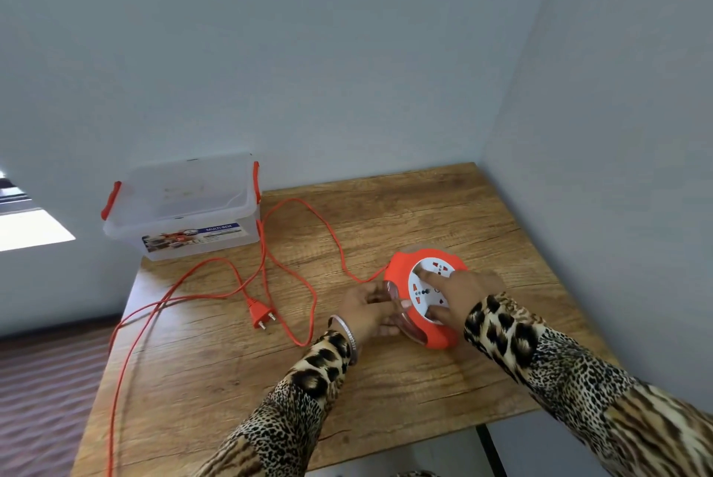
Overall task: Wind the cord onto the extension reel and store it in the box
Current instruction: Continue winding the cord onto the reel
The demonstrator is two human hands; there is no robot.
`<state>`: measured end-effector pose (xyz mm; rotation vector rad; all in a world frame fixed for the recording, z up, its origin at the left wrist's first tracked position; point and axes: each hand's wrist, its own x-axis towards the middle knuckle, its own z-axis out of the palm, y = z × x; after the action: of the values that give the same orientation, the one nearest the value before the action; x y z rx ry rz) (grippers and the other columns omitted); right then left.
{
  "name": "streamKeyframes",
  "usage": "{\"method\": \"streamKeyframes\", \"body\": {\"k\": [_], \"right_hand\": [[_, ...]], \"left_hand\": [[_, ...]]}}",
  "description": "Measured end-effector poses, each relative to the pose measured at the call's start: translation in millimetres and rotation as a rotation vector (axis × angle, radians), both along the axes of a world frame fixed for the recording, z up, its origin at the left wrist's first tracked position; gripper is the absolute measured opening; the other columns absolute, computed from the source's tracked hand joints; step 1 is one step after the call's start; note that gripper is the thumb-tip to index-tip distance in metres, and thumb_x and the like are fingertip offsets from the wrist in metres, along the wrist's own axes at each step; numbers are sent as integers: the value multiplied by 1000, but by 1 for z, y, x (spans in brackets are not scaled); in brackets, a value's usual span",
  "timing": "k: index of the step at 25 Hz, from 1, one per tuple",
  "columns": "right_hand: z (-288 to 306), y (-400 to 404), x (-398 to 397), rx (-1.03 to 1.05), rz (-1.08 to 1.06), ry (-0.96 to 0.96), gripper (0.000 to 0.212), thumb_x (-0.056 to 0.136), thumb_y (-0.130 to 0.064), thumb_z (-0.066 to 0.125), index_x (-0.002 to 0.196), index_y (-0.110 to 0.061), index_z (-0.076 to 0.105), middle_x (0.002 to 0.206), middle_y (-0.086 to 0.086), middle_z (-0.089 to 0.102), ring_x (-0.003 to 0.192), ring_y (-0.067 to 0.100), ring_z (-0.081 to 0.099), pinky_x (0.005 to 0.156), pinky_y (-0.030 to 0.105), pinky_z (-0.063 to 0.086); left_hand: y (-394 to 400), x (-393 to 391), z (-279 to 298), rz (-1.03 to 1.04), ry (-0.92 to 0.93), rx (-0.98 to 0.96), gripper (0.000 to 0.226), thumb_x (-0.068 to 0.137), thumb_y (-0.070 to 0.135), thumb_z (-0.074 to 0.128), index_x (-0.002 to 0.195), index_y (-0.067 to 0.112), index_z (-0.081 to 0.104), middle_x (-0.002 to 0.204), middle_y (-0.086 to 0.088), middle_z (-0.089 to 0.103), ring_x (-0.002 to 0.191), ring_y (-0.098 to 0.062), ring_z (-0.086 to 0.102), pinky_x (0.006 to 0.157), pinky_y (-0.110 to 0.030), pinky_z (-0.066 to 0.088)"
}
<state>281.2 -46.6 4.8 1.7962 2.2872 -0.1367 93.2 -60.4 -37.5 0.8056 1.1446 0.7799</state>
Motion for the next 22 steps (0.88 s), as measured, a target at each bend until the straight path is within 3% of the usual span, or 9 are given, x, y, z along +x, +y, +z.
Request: {"method": "streamKeyframes", "body": {"k": [3, 7, 11, 16, 18, 20, 22], "right_hand": [[4, 10, -10, -15, 9, -8, 67, 84, -56, 43, 142, -49, 10, 126, 1, 60, 111, 22, 57, 86, 36, 45], [-1, 13, -18, -84, -75, 113, 67, 84, -51, 47, 140, -53, 10, 131, 3, 55, 111, 25, 57, 84, 34, 50], [-5, 16, -26, -148, -112, 181, 70, 80, -43, 51, 139, -48, 13, 129, 6, 55, 108, 28, 58, 83, 36, 53], [-8, 11, -32, -116, -441, 463, 79, 72, -61, 57, 140, -35, 25, 133, 3, 54, 113, 26, 56, 87, 32, 46], [-7, 9, -36, -152, -636, 653, 80, 73, -60, 61, 140, -29, 30, 137, 4, 50, 117, 26, 53, 87, 29, 43], [-6, 9, -40, -243, -828, 868, 73, 80, -45, 65, 141, -23, 32, 132, 9, 53, 99, 24, 62, 75, 28, 51], [-4, 7, -43, -386, -995, 1071, 58, 85, -28, 62, 137, -13, 39, 106, 15, 66, 53, 17, 62, 44, 23, 47]], "left_hand": [[1, -2, 3, 54, -33, 11, 23, 76, 2, 76, 97, 8, 68, 91, -6, 70, 67, -21, 69, 66, -35, 61], [4, -7, 4, 87, -38, 3, 32, 79, 0, 72, 110, -4, 62, 102, -17, 68, 82, -33, 67, 83, -52, 57], [-3, -9, 0, 113, -36, 21, 28, 79, 1, 72, 106, -1, 65, 91, -10, 70, 68, -21, 69, 64, -33, 61], [-4, -8, -2, 112, -35, 113, 31, 79, -2, 71, 108, -4, 61, 93, -17, 67, 75, -27, 69, 76, -44, 59], [-4, -9, 0, 100, -14, 147, 28, 80, -2, 71, 107, 0, 62, 89, -13, 68, 69, -20, 70, 66, -35, 61], [-3, -11, 0, 89, 6, 161, 27, 80, -2, 71, 106, 3, 63, 81, -7, 68, 61, -11, 70, 56, -24, 58], [-3, -14, -1, 62, 20, 161, 26, 81, 0, 71, 105, 5, 64, 75, -2, 69, 61, -8, 69, 56, -22, 57]]}}
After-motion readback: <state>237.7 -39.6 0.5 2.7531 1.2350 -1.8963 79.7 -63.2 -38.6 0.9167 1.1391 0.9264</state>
